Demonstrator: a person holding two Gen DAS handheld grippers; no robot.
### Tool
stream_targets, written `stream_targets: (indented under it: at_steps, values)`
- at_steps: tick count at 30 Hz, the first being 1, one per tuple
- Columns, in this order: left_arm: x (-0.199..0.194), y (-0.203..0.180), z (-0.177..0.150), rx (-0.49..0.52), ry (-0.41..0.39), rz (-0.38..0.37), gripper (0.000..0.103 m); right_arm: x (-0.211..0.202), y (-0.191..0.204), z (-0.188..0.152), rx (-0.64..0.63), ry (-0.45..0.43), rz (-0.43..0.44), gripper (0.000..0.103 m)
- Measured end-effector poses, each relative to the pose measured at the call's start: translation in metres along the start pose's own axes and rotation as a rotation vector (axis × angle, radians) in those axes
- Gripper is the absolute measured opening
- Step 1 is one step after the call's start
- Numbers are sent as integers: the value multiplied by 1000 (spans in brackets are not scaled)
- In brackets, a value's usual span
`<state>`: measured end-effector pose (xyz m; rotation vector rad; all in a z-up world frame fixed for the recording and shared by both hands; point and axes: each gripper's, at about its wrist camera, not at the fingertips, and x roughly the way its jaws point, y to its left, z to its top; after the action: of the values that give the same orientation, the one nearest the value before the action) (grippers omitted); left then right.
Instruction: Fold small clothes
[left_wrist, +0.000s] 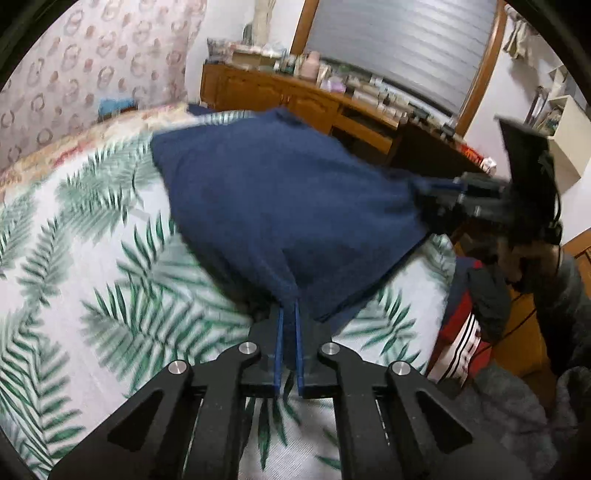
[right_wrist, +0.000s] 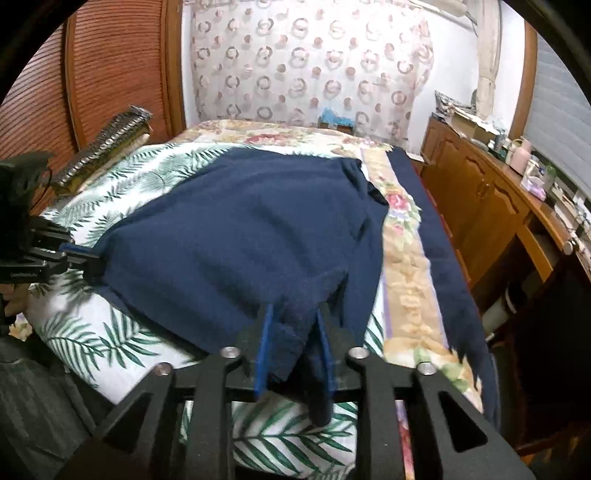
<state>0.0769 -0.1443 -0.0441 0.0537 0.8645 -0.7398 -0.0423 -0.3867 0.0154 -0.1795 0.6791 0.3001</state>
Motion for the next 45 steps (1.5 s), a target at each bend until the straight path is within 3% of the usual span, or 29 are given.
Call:
stream_targets:
  at_steps: [3,9,18,31,35,37,41,45]
  values:
    - [-17,-8,25,16,-67,-20,6,1,6,1,-8,-9,28,50]
    - [-30,-17,67,47,-154,-29,5,6,19,2,-28,-36,95,62]
    - [-25,0,104,3,-208,9,5,33,23,-10,-61,13,166,64]
    - [-22,12,101,-23,-218,39,5,44,14,-14,-102,10,55,64]
    - [-23,14,100,-32,-221,44,5,53,17,-16,-100,46,-8,64]
    - [-23,17,99,-37,-221,44,5,56,13,-16,-89,53,-23,58]
    - [-25,23,97,-45,-223,51,5,54,11,-11,-91,35,-4,21]
    - [-28,32,102,-47,-237,73,5,43,10,9,-108,-37,-11,14]
